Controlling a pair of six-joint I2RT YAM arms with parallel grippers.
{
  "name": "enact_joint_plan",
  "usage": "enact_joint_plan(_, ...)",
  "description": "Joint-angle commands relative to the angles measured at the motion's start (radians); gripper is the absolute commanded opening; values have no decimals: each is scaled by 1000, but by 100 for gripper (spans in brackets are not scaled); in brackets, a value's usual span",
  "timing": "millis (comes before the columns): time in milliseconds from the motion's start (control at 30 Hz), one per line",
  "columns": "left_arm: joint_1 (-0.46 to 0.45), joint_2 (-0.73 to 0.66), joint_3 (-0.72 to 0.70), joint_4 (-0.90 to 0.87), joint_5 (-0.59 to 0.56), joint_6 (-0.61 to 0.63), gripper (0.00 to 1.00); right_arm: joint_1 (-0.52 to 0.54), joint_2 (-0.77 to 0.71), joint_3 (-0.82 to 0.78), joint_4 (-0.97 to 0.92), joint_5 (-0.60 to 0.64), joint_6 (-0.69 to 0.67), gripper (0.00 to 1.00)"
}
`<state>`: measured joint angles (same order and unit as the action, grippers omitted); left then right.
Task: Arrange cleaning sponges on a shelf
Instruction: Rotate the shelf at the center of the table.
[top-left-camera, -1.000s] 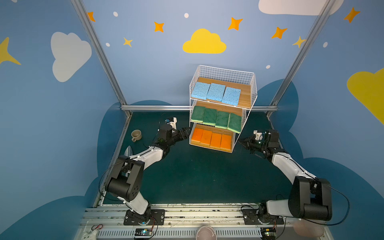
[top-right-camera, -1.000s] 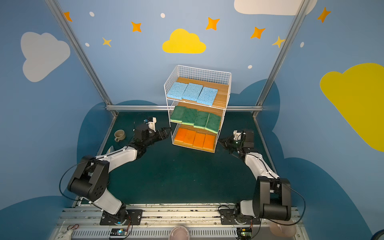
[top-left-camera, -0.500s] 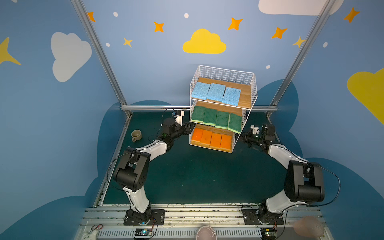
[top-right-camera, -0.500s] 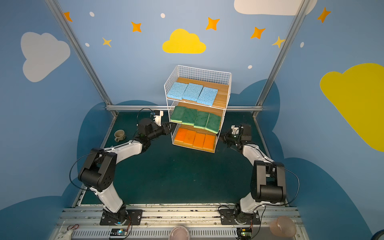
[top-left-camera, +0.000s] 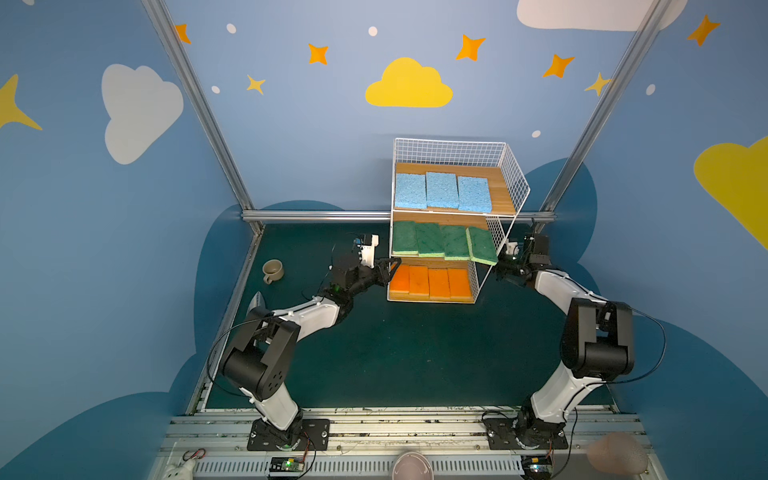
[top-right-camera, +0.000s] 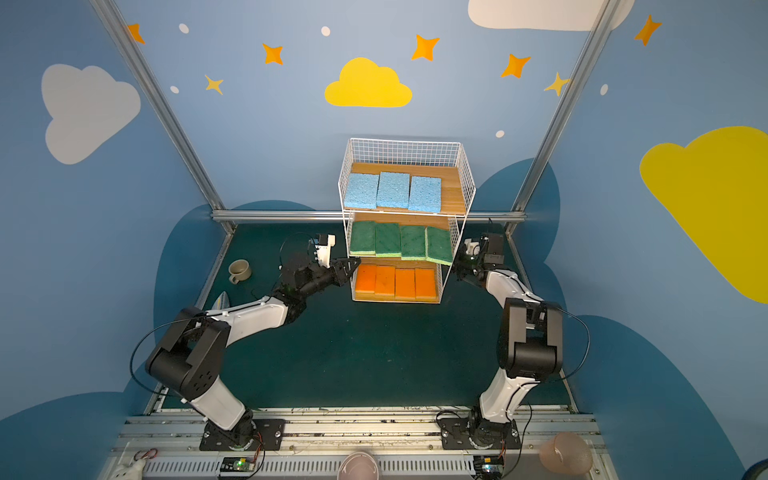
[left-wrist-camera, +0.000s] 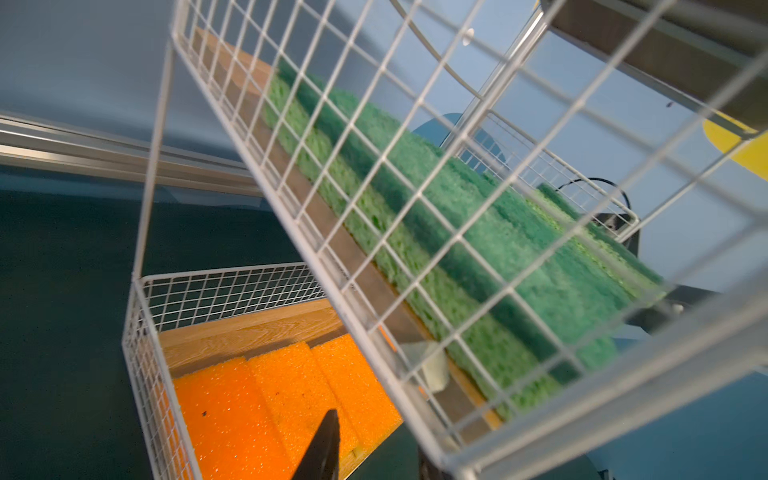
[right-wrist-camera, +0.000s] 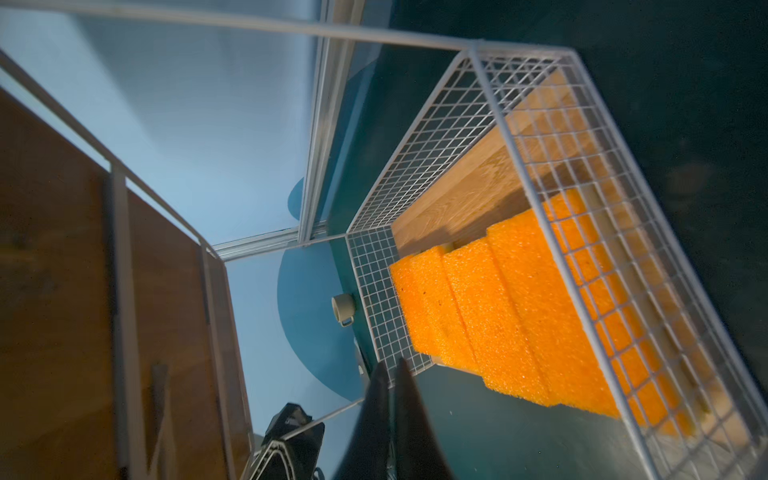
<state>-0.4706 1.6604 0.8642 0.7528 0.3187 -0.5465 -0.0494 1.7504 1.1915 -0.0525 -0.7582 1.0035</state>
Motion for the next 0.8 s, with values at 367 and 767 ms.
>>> enact_joint_plan(367,-116,-61,-132,117,28,-136,30,-141,-197,15,-344,94,-180,41)
enact_joint_plan(767,-163,-93,-176,154,22,-171,36,-155,-553,-145,-472,165,-196,48)
